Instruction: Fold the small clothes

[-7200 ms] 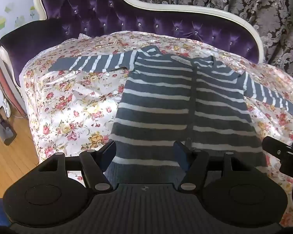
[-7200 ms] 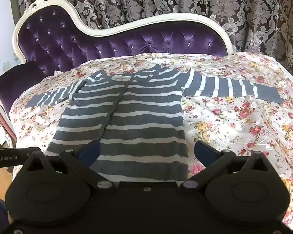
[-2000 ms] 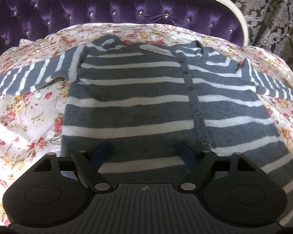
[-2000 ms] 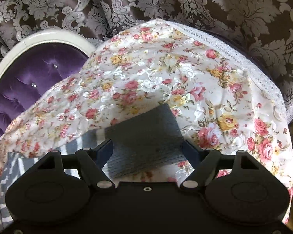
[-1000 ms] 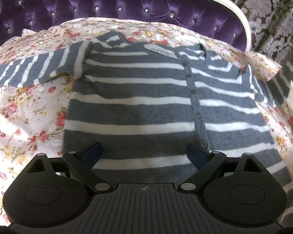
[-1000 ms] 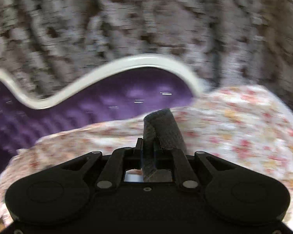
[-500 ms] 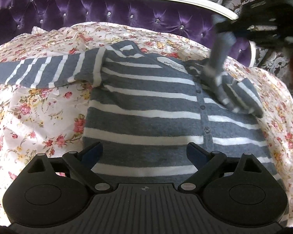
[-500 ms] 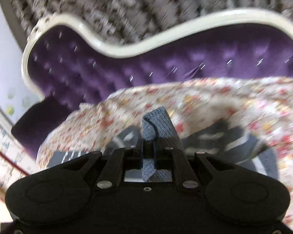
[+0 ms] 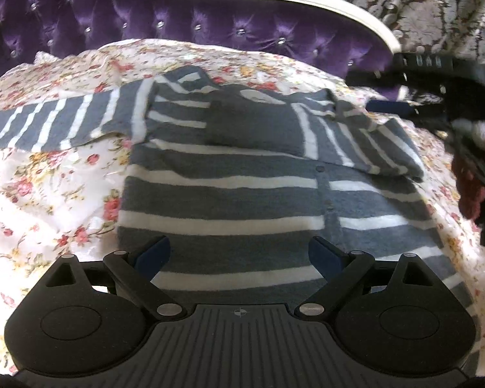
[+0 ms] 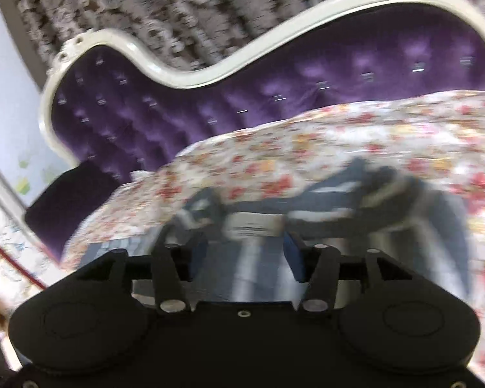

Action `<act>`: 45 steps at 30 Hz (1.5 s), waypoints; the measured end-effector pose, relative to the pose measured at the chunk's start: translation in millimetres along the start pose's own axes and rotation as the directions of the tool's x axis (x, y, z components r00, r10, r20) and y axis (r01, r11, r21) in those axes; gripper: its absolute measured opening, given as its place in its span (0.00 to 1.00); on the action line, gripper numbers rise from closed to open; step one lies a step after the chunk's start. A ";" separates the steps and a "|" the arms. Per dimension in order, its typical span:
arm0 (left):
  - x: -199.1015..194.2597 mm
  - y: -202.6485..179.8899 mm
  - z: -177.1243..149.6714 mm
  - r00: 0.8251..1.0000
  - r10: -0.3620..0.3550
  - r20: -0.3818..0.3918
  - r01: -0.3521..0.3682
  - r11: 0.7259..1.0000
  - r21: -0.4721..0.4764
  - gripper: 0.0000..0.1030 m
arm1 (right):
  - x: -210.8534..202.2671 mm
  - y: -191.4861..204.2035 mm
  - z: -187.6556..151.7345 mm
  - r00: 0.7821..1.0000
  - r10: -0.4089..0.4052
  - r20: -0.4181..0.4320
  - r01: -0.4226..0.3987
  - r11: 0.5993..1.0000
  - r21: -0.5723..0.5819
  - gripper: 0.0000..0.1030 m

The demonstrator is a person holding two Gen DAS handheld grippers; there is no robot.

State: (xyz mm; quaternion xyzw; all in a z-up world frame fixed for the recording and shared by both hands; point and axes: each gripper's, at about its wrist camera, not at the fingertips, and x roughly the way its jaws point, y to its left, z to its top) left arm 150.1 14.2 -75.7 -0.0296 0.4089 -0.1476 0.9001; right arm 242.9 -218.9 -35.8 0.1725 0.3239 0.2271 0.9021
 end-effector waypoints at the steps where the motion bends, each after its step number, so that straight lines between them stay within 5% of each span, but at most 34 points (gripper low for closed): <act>1: -0.5 -1.2 0.1 1.000 -0.009 0.004 0.009 1.000 0.005 0.90 | -4.8 -6.2 -2.0 0.999 -0.033 0.012 0.033 0.999 -0.001 0.60; 9: -1.4 2.3 25.8 0.999 -0.035 0.035 0.036 0.999 -0.029 0.86 | -26.8 -45.7 -14.8 0.957 -0.266 0.117 0.277 0.957 -0.090 0.60; 20: 59.0 7.3 90.6 0.999 -0.014 -0.039 0.010 0.994 -0.107 0.71 | -35.2 -92.7 -5.5 0.957 -0.288 0.040 0.281 0.951 0.126 0.66; 25: 83.7 1.4 94.0 0.999 0.028 -0.045 -0.032 0.995 -0.096 0.64 | -44.8 -111.1 -2.5 0.956 -0.285 0.067 0.265 0.940 0.213 0.79; 26: 85.2 -1.3 95.2 0.999 0.034 -0.040 -0.037 0.996 -0.083 0.57 | -45.7 -113.9 -1.6 0.955 -0.288 0.069 0.266 0.937 0.226 0.79; 29: 87.8 -8.0 98.9 0.998 0.058 -0.029 -0.060 0.996 -0.066 0.06 | -45.9 -121.1 0.0 0.956 -0.285 0.064 0.260 0.930 0.260 0.79; 36: 52.0 1.0 113.0 0.991 0.097 0.094 -0.090 0.993 -0.071 0.06 | -44.6 -125.3 -1.5 0.961 -0.273 0.041 0.253 0.929 0.272 0.79; 45: 60.8 14.5 111.9 0.992 0.114 0.058 -0.110 0.992 -0.070 0.06 | -32.7 -110.6 -2.9 0.956 -0.292 -0.015 0.291 0.947 0.135 0.75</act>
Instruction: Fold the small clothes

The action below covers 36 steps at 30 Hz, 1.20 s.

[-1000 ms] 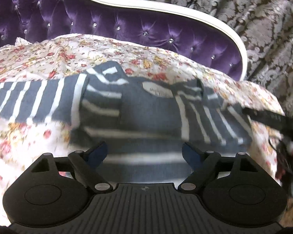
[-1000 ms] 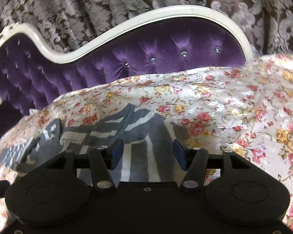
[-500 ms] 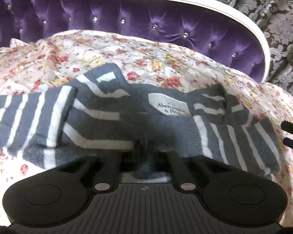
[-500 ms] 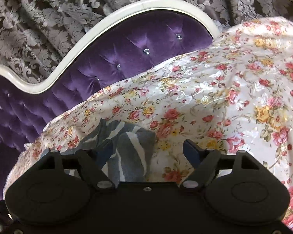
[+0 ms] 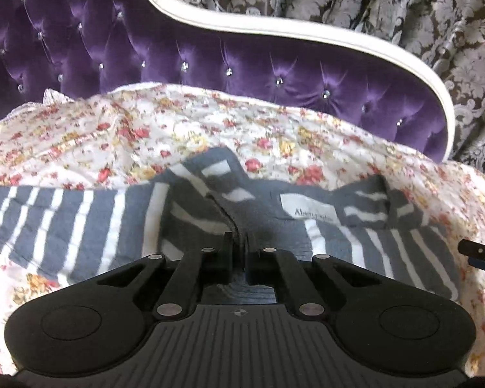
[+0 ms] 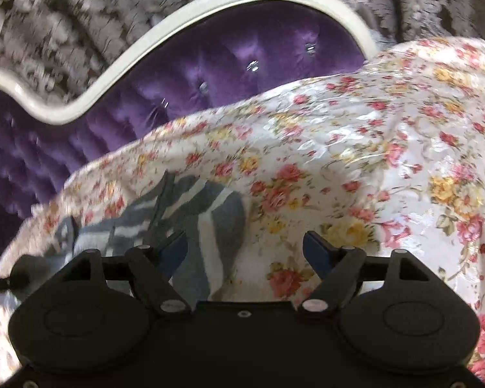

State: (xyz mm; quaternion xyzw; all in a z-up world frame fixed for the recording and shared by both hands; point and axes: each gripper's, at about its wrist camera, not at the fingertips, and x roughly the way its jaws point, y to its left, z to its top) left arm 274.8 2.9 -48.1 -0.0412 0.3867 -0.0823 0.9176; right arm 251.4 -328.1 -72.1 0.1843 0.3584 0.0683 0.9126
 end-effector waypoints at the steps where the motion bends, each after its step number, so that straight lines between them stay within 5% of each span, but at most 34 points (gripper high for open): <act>1: 1.2 -0.6 -2.4 1.000 -0.003 -0.002 0.003 1.000 -0.001 0.06 | 1.9 3.6 -1.2 1.000 0.007 -0.017 -0.007 1.000 -0.024 0.71; 5: 3.5 -0.6 -7.6 1.000 -0.014 -0.010 0.014 1.000 -0.009 0.06 | 9.7 12.8 -7.7 0.995 0.024 -0.099 -0.032 0.997 -0.075 0.47; 8: 5.1 1.0 -11.3 0.999 -0.016 -0.028 0.016 1.000 -0.005 0.06 | 9.9 18.8 -12.8 0.993 -0.065 -0.103 0.044 0.981 -0.188 0.03; 10: 6.8 2.0 -15.5 0.999 -0.004 -0.038 0.005 1.000 0.006 0.09 | 9.4 20.6 -14.9 0.985 -0.157 -0.072 0.134 0.957 -0.257 0.02; 16: 10.8 10.8 -27.6 0.998 0.024 -0.052 -0.023 1.000 0.010 0.33 | -6.7 15.8 -8.5 0.993 -0.117 0.030 0.121 0.975 -0.185 0.26; 18: 10.1 12.8 -30.3 0.999 0.012 -0.043 -0.011 1.000 0.007 0.39 | -15.6 20.1 -7.6 0.995 -0.059 0.086 0.073 0.981 -0.179 0.58; 19: 9.9 12.5 -31.4 0.999 0.007 -0.041 -0.006 1.000 0.013 0.40 | -16.6 22.7 -7.5 0.995 -0.033 0.093 0.049 0.982 -0.180 0.63; 22: 10.8 6.8 -34.7 0.999 0.006 -0.040 -0.004 0.998 0.055 0.52 | -9.7 32.6 -12.3 0.999 -0.006 0.033 0.013 0.975 -0.223 0.65; 26: 13.7 -6.2 -42.6 0.999 0.042 -0.019 -0.039 0.991 0.126 0.72 | 9.6 38.9 -25.7 0.992 -0.077 -0.104 0.041 0.951 -0.307 0.65; 30: 13.2 -3.0 -42.5 0.999 0.031 -0.015 -0.029 0.995 0.100 0.75 | 3.6 40.7 -24.4 0.995 -0.080 -0.068 0.054 0.947 -0.316 0.67; 36: -6.9 26.9 -35.9 0.993 -0.107 -0.043 0.107 0.994 0.009 0.76 | -18.5 26.9 -11.1 0.998 0.064 0.030 -0.058 0.986 -0.156 0.78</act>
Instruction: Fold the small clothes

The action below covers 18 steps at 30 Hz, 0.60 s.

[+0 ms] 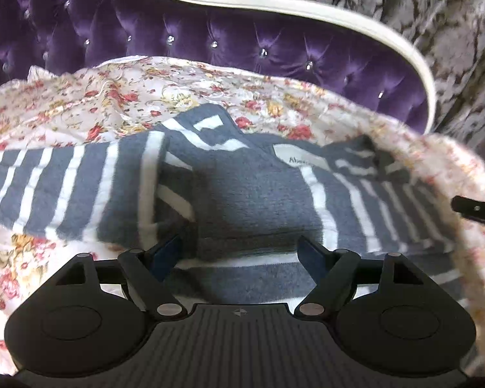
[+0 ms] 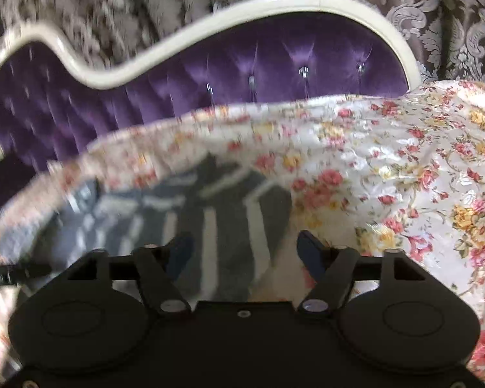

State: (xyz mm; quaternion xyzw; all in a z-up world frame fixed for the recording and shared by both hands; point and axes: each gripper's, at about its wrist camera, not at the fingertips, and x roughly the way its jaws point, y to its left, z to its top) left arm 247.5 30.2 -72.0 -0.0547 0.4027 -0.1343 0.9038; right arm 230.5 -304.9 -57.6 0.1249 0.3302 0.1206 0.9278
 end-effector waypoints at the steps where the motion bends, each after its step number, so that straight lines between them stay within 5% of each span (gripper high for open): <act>1: -4.6 4.9 0.1 1.000 -0.009 0.005 0.009 1.000 -0.014 0.76 | -1.5 -0.9 0.9 1.000 0.020 0.008 -0.021 1.000 0.020 0.79; 9: -39.2 79.6 6.3 0.995 0.076 0.059 -0.066 0.986 -0.154 0.83 | 8.2 9.0 -1.5 0.988 0.153 -0.024 -0.145 0.968 0.206 0.89; 18: -59.6 181.9 16.5 0.973 0.205 0.109 -0.149 0.910 -0.387 0.90 | 4.1 39.7 -9.7 0.964 0.258 0.067 -0.265 0.953 0.146 0.89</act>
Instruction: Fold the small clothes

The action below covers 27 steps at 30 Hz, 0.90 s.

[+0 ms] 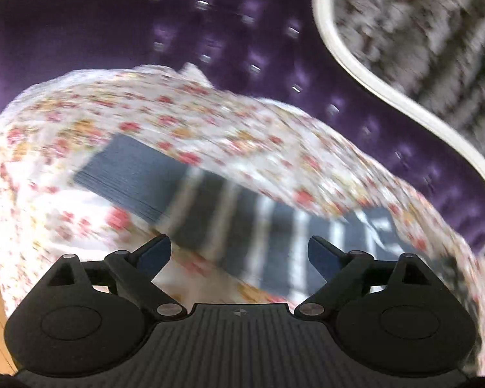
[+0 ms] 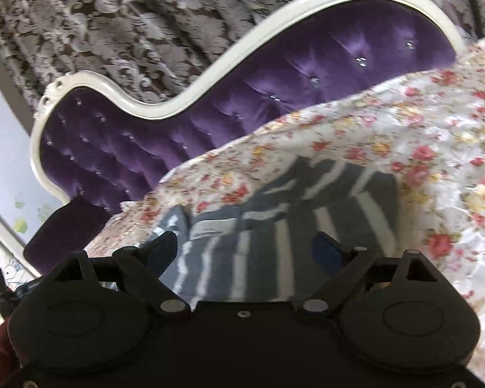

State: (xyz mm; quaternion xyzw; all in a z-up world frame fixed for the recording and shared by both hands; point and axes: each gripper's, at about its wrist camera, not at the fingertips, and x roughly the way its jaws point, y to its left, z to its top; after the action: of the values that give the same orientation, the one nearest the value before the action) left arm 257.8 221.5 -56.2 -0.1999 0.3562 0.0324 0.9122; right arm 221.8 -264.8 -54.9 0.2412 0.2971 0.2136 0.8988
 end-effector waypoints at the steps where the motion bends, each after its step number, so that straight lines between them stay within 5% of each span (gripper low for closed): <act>1: 0.1 8.8 5.6 1.000 0.006 0.006 -0.006 1.000 -0.017 0.90 | 0.8 2.5 -1.3 1.000 0.008 0.001 -0.008 1.000 -0.005 0.89; 10: 25.6 51.8 21.0 0.997 0.079 0.011 -0.077 0.991 -0.108 0.90 | 6.5 19.1 -9.9 0.999 0.041 0.003 -0.041 0.997 -0.064 0.89; 22: 43.7 70.0 32.2 0.995 0.051 0.082 -0.037 0.987 -0.159 0.90 | 18.7 29.8 -21.5 0.998 0.038 -0.044 -0.043 0.993 -0.109 0.89; 23: 44.5 70.2 33.1 0.995 0.059 0.084 -0.045 0.986 -0.162 0.82 | 19.5 30.3 -22.4 0.998 0.038 -0.048 -0.043 0.993 -0.110 0.89; 27: 47.4 66.4 38.7 0.988 0.149 0.052 -0.142 0.984 -0.110 0.12 | 21.6 32.8 -25.7 0.997 0.039 -0.060 -0.046 0.992 -0.119 0.89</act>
State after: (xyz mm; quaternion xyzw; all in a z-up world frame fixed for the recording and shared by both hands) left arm 304.3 293.5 -84.5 -0.2203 0.3402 0.1239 0.9057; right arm 213.4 -219.5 -64.0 0.1865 0.3043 0.2573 0.8980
